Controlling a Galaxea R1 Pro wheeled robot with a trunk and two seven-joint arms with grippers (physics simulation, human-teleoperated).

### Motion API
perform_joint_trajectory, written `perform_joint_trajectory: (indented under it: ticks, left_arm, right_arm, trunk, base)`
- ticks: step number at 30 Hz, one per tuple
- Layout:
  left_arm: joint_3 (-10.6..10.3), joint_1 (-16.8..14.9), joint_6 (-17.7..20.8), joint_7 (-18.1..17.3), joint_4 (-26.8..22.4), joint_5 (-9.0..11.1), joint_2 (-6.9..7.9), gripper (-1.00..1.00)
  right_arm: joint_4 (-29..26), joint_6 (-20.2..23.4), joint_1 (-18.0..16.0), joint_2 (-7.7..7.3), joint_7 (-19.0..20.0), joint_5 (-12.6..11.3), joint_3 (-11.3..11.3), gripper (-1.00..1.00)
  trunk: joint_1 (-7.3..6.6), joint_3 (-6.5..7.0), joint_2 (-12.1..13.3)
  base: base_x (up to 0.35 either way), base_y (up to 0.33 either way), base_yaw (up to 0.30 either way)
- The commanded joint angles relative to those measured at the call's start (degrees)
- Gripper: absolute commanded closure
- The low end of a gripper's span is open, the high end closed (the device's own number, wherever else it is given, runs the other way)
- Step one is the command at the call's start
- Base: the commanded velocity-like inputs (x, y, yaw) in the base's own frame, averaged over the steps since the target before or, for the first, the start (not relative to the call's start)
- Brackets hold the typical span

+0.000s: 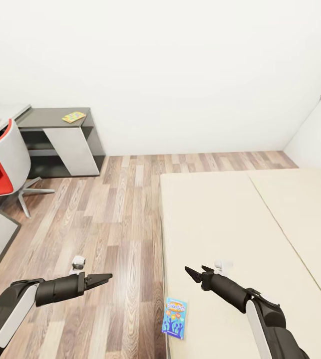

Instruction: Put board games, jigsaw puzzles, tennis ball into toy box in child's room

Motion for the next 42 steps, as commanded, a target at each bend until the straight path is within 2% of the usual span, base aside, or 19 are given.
perform_joint_trajectory:
  ticks: [1, 9, 28, 35, 42]
  left_arm:
    - [-0.08, -0.12, 0.21, -0.05, 0.00, 0.16, 0.05, -1.00]
    - [-0.14, -0.27, 0.26, -0.30, -0.11, 0.22, 0.01, -1.00]
    - [-0.08, -0.27, 0.22, -0.04, 0.00, 0.14, 0.12, -1.00]
    - [-0.15, -0.27, 0.22, -0.06, 0.00, 0.22, 1.22, -1.00]
    - [-0.11, -0.27, 0.22, -0.05, 0.00, 0.23, 1.57, -1.00]
  right_arm:
    - [-0.03, 0.44, -0.04, 0.05, 0.19, -0.30, -0.37, -1.00]
    - [-0.03, 0.47, -0.04, 0.00, 0.30, -0.32, -2.54, -1.00]
    - [-0.03, 0.48, -0.04, -0.03, 0.32, -0.32, -2.83, -1.00]
    - [-0.02, 0.48, -0.04, -0.03, 0.32, -0.32, -2.86, -1.00]
    - [0.04, 0.48, -0.04, -0.03, 0.25, -0.32, -2.86, -1.00]
  trunk:
    - [0.03, 0.01, -0.09]
    - [0.03, 0.77, -0.09]
    - [0.03, 2.57, -0.09]
    - [0.03, 3.24, -0.09]
    - [0.03, 3.90, -0.09]
  base:
    - [0.000, 0.000, 0.000]
    - [0.000, 0.000, 0.000]
    - [0.000, 0.000, 0.000]
    - [0.000, 0.000, 0.000]
    - [0.000, 0.000, 0.000]
